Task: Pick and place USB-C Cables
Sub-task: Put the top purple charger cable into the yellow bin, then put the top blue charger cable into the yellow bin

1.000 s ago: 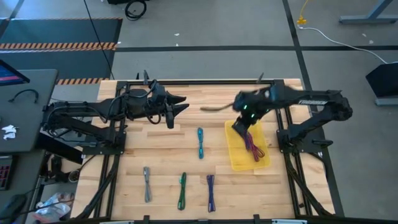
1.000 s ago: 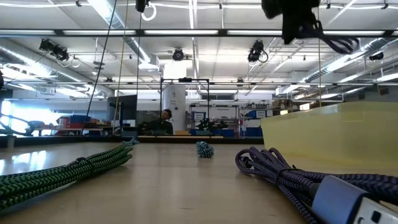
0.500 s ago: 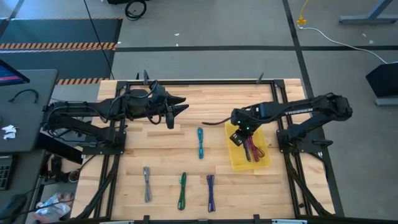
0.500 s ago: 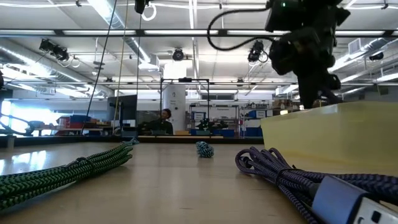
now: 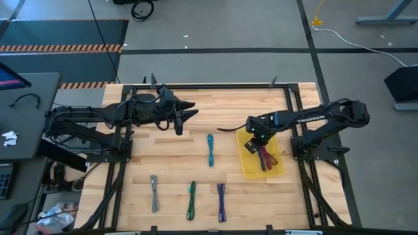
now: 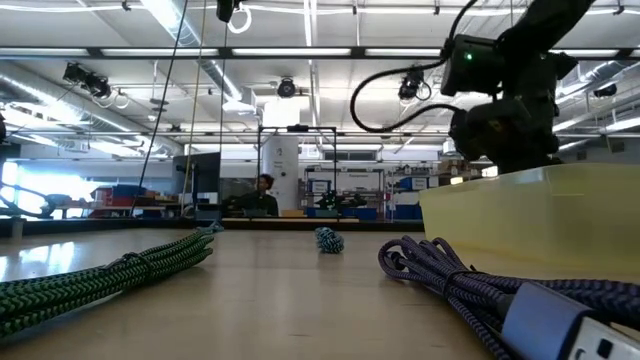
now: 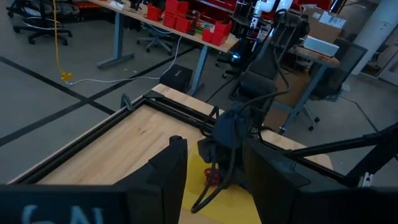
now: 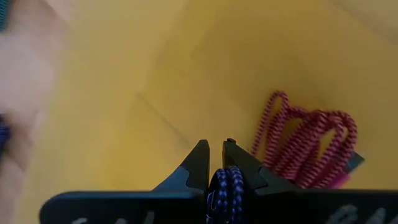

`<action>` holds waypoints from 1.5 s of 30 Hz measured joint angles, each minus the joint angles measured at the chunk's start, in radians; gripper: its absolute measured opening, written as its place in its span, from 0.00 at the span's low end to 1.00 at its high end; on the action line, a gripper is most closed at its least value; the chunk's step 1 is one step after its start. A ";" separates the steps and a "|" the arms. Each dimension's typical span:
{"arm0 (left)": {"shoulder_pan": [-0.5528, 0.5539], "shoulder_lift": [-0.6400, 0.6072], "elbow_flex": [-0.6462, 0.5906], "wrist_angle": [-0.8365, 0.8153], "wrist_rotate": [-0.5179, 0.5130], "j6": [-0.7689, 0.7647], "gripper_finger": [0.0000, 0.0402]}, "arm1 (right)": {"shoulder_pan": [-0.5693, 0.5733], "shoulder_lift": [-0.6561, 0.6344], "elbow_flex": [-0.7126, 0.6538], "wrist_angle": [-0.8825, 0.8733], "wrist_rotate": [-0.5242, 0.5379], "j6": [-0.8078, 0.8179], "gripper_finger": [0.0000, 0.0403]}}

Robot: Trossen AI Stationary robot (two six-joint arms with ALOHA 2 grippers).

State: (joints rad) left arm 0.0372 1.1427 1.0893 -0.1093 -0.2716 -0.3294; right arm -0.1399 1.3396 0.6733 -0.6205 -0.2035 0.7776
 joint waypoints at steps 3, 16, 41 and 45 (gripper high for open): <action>0.000 0.000 0.000 0.000 0.000 0.000 0.40 | -0.001 0.000 -0.022 -0.001 0.000 -0.003 0.08; 0.000 0.000 0.000 0.000 0.000 0.000 0.40 | -0.001 0.001 -0.031 0.017 0.046 -0.044 0.28; 0.000 0.000 0.000 -0.001 0.000 0.000 0.40 | 0.048 -0.082 0.418 -0.060 0.026 -0.066 0.31; 0.000 0.000 0.000 -0.031 -0.005 0.000 0.40 | 0.084 -0.082 0.430 -0.044 0.026 -0.044 0.31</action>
State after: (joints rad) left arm 0.0372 1.1431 1.0889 -0.1400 -0.2770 -0.3297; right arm -0.0563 1.2575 1.1036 -0.6647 -0.1776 0.7340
